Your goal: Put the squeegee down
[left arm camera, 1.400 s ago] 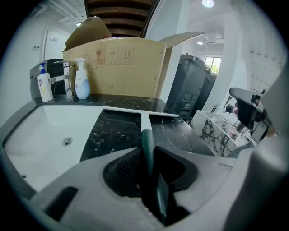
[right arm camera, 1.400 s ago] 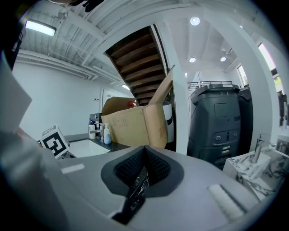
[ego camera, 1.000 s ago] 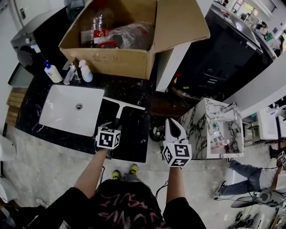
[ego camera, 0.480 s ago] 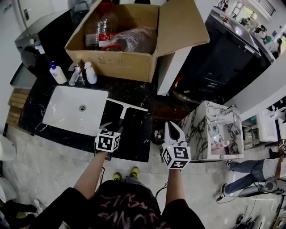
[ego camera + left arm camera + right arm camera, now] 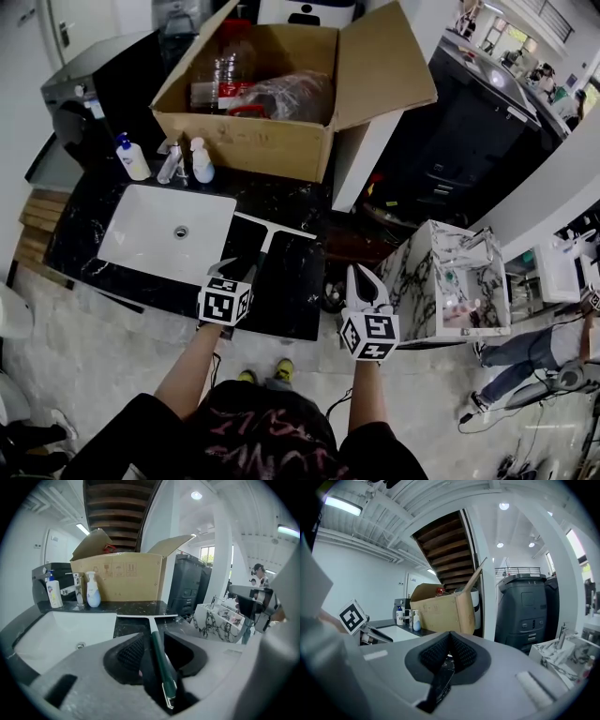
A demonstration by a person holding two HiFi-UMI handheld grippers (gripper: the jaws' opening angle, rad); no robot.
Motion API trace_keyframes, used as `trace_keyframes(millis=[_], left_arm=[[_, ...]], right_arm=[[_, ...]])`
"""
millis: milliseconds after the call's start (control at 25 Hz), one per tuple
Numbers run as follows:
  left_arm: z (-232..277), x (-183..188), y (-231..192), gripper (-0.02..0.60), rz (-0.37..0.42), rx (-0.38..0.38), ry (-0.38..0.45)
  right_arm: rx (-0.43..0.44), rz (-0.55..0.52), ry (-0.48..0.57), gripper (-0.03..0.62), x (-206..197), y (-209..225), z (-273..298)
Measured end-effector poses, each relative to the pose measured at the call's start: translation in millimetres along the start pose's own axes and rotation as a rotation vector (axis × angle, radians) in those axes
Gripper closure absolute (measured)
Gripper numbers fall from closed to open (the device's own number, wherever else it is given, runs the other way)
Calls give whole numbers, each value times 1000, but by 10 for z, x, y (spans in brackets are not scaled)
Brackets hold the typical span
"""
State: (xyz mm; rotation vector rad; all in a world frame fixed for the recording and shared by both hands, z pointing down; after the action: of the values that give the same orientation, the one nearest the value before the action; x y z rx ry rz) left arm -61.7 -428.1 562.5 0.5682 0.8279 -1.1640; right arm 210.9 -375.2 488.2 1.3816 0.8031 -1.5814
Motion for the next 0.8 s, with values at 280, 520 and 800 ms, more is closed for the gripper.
trace_keyframes(millis=[280, 520, 800], left_arm=[[-194, 143, -112, 485, 1, 31, 76], [-323, 208, -176, 499, 7, 43, 109], [-486, 315, -260, 543, 6, 67, 173]], right_arm=[[2, -9, 13, 592, 55, -102, -44], [20, -40, -3, 592, 75, -196, -139], [14, -34, 7, 593, 94, -253, -176]])
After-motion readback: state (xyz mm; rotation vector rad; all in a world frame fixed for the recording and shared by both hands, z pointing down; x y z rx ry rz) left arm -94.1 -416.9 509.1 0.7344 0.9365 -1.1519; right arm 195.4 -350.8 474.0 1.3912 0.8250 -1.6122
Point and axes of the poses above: the fingertips, and each gripper's own axes: z forward along the fingers, y to its right, x out of its top, the point moved 7 cm from there along -z, backward along the fingers, and after that the axes turned 10 degrees about x, right-handed, at the moved point
